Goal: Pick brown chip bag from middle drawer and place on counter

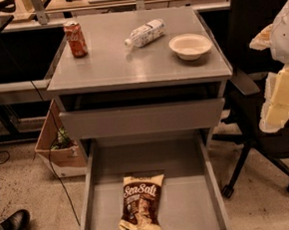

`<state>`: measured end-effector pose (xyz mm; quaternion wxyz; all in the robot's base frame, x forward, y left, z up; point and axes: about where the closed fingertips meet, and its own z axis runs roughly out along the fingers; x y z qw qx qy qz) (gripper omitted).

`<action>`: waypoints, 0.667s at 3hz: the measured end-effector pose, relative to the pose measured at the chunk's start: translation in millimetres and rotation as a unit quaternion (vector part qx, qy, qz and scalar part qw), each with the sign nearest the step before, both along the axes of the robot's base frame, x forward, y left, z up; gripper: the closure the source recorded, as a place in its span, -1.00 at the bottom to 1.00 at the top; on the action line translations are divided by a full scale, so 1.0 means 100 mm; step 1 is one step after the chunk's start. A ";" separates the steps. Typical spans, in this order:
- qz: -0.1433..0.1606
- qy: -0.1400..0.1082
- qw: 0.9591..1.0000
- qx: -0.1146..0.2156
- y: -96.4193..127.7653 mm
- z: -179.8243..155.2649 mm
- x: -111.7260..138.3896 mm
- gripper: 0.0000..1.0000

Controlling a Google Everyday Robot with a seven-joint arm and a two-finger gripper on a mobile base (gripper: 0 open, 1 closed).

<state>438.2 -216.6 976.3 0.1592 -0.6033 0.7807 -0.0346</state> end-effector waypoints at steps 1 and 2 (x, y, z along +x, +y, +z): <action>0.001 -0.003 1.000 0.001 0.01 0.00 0.01 -1.00; 0.016 0.001 1.000 0.024 0.18 -0.27 0.08 -1.00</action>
Offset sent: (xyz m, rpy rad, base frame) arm 0.0211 0.0479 -0.0839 0.1373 0.0384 0.0926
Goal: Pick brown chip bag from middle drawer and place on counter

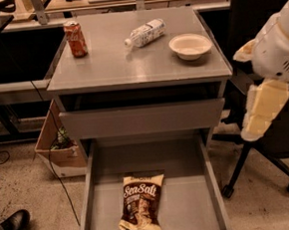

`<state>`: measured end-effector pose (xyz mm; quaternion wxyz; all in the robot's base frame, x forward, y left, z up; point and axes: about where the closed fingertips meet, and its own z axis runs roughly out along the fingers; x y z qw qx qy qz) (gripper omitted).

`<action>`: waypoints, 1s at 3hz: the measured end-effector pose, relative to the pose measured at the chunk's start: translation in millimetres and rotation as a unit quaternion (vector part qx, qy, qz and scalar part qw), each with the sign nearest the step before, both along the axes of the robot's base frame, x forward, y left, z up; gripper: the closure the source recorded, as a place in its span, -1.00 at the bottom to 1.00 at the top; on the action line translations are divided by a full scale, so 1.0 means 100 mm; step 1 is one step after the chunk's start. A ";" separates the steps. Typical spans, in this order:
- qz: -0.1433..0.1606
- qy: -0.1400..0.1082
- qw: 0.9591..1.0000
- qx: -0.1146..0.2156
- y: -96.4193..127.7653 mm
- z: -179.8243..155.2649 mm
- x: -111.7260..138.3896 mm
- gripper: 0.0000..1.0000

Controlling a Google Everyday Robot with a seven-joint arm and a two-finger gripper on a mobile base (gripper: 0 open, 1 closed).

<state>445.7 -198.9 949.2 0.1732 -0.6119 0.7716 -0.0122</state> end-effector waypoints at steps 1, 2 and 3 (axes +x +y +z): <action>0.035 0.003 0.999 0.020 0.30 -0.51 0.07 -1.00; 0.068 0.015 0.997 0.036 0.66 -1.22 0.14 -1.00; 0.083 0.035 0.995 0.043 0.98 -1.90 0.14 -1.00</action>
Offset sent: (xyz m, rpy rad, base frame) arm 0.0256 0.1094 -0.2147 0.1148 0.0594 0.2160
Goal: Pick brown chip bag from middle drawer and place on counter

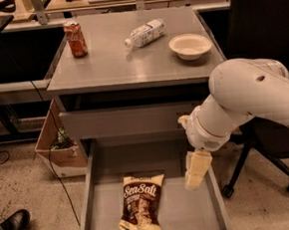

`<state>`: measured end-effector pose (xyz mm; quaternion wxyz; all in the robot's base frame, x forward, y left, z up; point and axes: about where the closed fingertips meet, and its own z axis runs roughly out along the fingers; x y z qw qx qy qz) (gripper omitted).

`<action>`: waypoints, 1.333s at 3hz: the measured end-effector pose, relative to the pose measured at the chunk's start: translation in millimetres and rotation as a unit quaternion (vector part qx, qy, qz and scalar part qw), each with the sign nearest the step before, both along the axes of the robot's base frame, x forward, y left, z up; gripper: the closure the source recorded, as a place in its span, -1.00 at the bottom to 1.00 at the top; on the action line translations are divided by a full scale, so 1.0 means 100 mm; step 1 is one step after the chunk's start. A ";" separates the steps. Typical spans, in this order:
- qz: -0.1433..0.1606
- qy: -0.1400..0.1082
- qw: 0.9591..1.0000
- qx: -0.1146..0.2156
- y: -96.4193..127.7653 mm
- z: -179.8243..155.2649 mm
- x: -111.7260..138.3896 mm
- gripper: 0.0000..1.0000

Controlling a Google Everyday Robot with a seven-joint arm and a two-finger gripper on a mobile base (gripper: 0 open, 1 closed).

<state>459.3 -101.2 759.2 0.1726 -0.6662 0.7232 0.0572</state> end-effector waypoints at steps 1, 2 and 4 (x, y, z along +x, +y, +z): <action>-0.003 -0.001 1.000 -0.003 0.02 0.01 0.00 -1.00; 0.002 0.003 1.000 0.014 0.38 -0.50 0.13 -1.00; -0.005 0.006 0.998 0.069 0.93 -1.50 0.41 -1.00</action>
Offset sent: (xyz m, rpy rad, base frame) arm 0.0362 0.0708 -0.0875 0.0790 -0.0377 0.0000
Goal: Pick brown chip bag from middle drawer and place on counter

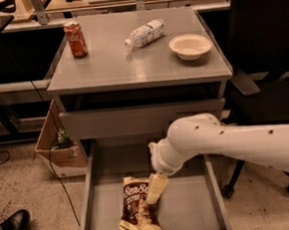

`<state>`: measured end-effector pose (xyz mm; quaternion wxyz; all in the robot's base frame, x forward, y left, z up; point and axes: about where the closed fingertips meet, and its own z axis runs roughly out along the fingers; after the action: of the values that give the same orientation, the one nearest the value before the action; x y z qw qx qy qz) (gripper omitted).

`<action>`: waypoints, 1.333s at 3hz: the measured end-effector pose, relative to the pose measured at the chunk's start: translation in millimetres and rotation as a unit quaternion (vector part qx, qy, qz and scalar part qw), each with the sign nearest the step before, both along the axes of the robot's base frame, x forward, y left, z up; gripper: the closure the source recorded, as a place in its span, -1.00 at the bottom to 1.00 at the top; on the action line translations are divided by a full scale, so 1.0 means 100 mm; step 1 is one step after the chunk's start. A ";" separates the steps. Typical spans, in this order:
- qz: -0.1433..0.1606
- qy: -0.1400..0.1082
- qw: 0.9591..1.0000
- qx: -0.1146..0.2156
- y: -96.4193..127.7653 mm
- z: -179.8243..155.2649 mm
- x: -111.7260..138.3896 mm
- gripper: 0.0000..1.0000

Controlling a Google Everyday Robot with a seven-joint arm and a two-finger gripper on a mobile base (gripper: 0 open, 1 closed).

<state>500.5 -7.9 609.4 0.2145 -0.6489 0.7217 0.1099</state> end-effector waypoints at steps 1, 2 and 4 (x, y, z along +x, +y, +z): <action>0.006 -0.001 1.000 0.026 0.24 -0.33 0.05 -1.00; 0.020 -0.006 0.999 0.031 0.44 -0.75 0.06 -1.00; 0.060 -0.026 0.997 0.030 0.52 -0.96 0.16 -1.00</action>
Offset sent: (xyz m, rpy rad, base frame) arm 0.0087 0.0667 -0.1253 0.0716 -0.0395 0.0772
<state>516.1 44.2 513.5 0.2456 -0.6867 0.6721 0.1276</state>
